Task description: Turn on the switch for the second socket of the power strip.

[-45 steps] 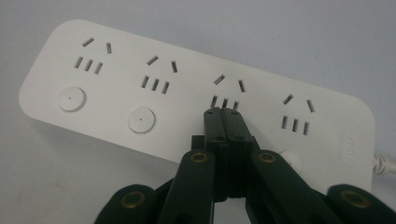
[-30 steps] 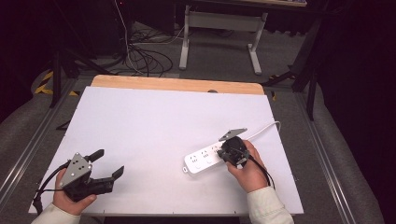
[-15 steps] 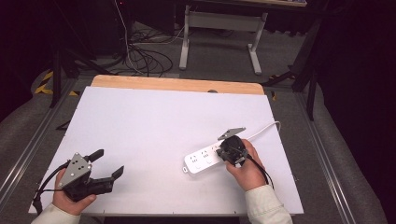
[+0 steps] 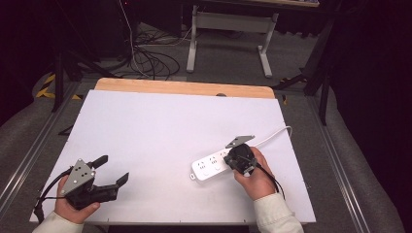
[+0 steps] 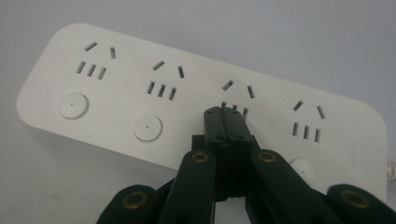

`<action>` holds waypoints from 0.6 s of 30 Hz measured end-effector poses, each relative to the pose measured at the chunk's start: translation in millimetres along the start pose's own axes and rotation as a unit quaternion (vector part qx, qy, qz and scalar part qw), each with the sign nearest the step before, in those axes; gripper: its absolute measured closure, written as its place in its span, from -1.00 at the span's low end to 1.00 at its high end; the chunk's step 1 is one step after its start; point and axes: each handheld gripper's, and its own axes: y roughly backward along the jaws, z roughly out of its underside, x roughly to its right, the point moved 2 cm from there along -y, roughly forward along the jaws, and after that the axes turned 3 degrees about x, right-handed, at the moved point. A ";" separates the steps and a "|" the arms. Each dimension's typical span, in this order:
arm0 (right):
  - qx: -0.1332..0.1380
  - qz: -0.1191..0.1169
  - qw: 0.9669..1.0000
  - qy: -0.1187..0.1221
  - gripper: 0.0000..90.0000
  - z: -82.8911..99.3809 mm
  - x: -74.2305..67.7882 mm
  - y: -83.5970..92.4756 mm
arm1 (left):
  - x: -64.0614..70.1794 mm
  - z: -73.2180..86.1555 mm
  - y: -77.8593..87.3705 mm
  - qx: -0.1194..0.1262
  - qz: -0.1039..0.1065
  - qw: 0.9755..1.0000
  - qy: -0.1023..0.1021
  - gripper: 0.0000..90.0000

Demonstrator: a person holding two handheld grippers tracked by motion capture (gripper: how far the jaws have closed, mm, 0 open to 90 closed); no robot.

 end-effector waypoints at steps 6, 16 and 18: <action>0.010 -0.016 1.000 -0.018 1.00 1.3 4.3 1.2 | -0.5 -0.1 -0.1 -0.001 -0.001 1.000 0.000 -0.70; 0.053 -0.016 0.998 -0.009 1.00 -4.9 2.1 21.6 | 0.1 -0.4 -0.7 -0.001 -0.002 1.000 -0.001 -0.70; 0.056 -0.012 0.998 -0.008 1.00 -5.4 1.3 25.3 | 0.2 -0.5 -0.5 0.000 -0.001 1.000 -0.001 -0.70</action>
